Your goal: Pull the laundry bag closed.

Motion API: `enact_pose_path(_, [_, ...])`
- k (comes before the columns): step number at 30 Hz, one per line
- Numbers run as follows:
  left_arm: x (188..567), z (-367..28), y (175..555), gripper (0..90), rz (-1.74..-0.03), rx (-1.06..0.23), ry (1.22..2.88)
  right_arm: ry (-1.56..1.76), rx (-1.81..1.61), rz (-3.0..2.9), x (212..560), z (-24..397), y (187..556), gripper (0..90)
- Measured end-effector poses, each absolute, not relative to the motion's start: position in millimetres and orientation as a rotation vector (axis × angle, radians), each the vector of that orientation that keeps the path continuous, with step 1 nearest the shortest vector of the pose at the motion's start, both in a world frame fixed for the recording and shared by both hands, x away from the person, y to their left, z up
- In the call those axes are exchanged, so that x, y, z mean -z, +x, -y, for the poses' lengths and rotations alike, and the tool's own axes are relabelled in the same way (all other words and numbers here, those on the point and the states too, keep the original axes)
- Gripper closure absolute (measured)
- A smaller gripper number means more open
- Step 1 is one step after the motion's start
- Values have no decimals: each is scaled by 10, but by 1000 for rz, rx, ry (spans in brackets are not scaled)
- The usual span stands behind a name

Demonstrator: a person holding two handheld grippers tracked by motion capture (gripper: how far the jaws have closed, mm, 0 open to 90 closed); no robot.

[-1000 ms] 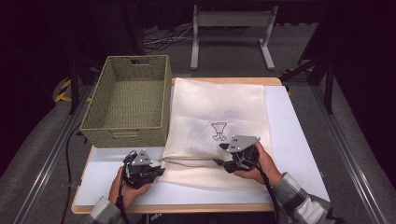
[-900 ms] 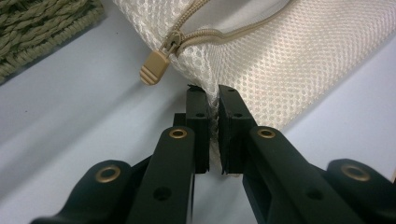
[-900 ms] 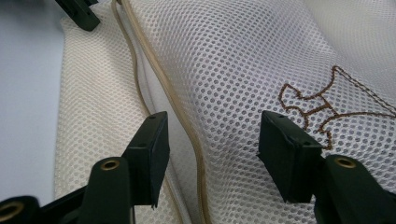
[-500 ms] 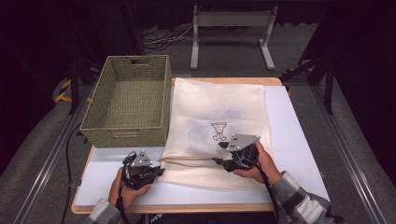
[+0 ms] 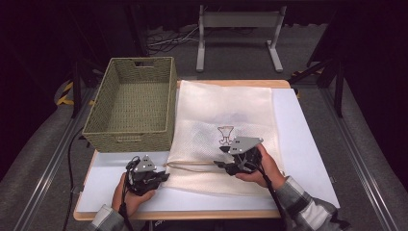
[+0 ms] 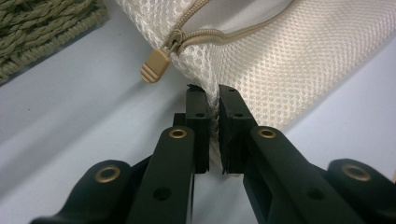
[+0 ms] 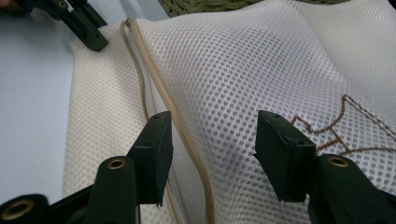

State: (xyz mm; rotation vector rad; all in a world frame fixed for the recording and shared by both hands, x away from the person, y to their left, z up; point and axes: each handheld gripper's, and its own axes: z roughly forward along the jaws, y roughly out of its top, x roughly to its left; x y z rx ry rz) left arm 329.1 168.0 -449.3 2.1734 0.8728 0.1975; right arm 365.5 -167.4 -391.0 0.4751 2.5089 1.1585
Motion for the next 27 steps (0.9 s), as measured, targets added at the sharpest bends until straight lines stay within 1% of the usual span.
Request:
enact_pose_path(3, [4489, -1687, 3291, 842, -880, -196, 2164, 476, -1177, -2517, 3888, 1607, 3662, 510])
enact_pose_path(10, [4486, -1677, 3273, 843, -874, -203, 2174, 441, -1185, -2531, 3845, 1445, 3680, 617])
enact_pose_path(11, [4486, -1677, 3272, 843, -875, -204, 2173, 437, -1185, -2535, 3837, 1416, 3686, 619])
enact_pose_path(14, [4488, -1672, 3269, 843, -877, -207, 2172, 433, -1187, -2532, 3815, 1345, 3701, 617])
enact_pose_path(24, [4484, -1670, 3254, 839, -871, -229, 2173, 394, -1196, -2555, 3802, 1119, 3713, 530])
enact_pose_path(27, [4488, -1668, 3250, 838, -878, -227, 2166, 371, -1195, -2562, 3792, 1029, 3713, 525])
